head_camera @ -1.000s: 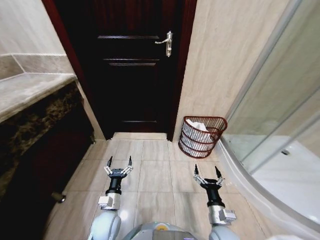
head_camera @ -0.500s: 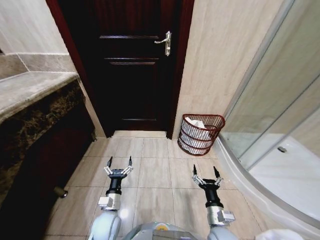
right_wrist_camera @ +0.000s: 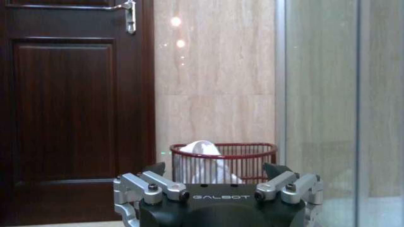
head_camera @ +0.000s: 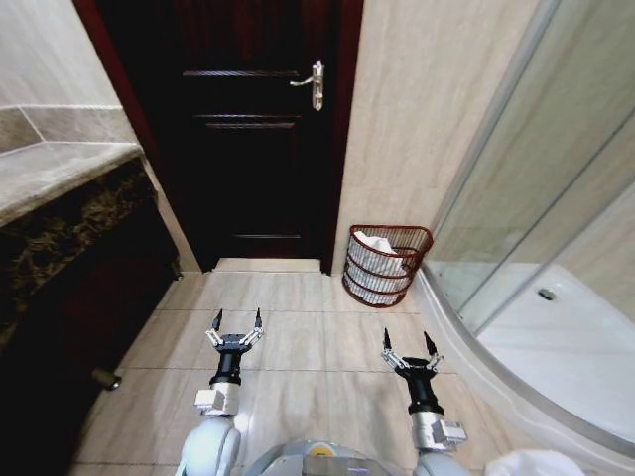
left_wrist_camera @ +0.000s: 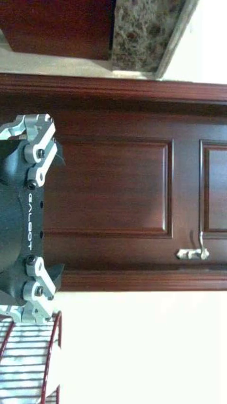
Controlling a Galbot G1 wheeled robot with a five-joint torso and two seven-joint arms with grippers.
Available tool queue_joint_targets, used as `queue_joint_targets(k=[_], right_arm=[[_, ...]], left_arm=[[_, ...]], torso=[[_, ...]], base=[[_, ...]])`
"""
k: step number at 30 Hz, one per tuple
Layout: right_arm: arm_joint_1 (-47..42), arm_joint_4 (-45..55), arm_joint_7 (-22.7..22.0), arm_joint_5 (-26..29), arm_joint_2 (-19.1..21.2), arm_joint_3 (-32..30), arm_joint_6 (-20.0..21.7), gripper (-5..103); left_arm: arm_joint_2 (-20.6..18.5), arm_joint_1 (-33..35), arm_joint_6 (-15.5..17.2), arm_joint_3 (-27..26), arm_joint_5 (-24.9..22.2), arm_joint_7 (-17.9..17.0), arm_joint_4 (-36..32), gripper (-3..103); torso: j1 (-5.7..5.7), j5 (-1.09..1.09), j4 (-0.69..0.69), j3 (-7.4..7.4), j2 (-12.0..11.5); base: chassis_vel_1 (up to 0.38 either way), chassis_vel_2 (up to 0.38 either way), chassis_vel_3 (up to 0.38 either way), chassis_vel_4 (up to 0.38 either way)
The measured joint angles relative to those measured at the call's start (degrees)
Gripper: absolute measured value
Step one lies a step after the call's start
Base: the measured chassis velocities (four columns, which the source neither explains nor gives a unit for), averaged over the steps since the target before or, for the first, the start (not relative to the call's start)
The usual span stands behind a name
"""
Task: Discard the used towel into the hamper.
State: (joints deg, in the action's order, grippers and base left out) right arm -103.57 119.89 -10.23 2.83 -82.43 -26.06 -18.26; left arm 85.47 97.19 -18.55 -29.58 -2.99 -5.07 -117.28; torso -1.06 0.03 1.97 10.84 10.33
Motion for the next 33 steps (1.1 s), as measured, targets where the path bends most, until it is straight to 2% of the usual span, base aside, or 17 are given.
queue_joint_targets(k=[33], right_arm=[[0.0, 0.0, 0.0, 0.0, -0.1, 0.0, 0.0, 100]], left_arm=[[0.0, 0.1, 0.2, 0.0, 0.1, 0.0, 0.1, 100]], torso=[[0.00, -0.03, 0.00, 0.00, 0.0]], base=[[0.004, 0.003, 0.000, -0.003]])
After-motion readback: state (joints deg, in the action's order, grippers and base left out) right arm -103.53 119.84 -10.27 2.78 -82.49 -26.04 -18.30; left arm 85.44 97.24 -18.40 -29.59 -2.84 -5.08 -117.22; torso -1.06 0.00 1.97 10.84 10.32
